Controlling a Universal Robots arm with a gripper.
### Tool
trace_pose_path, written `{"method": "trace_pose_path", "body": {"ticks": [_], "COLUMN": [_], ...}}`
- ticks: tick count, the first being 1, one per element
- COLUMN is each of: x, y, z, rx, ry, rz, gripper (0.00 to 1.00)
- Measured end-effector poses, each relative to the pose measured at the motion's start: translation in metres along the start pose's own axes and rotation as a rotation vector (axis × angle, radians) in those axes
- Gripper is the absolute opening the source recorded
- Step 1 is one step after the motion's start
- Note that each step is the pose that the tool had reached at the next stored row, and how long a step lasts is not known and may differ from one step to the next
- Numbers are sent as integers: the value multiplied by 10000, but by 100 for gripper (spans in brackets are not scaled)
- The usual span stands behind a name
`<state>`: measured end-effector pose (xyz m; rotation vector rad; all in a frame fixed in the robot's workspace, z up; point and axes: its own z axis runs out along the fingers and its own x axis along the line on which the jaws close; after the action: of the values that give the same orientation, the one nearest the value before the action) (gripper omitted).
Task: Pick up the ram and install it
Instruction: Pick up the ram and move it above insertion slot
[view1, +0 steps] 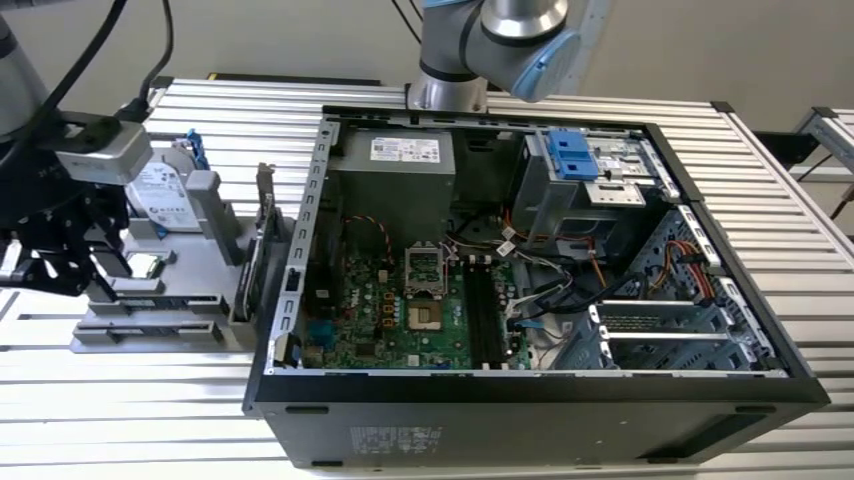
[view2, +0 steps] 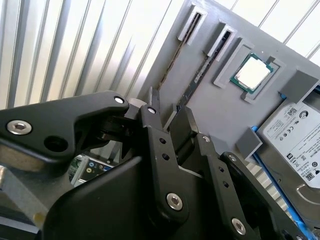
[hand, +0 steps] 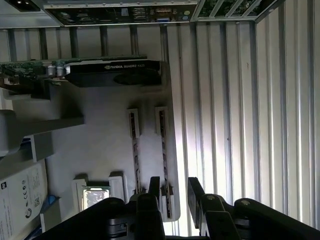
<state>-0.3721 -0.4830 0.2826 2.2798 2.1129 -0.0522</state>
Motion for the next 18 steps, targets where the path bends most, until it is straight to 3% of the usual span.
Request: {"method": "trace_pose_path", "body": {"ticks": [18], "x": [6], "y": [0], "z": [120], "rx": [0], "ry": [-8], "rz": [0], "gripper": [100]}}
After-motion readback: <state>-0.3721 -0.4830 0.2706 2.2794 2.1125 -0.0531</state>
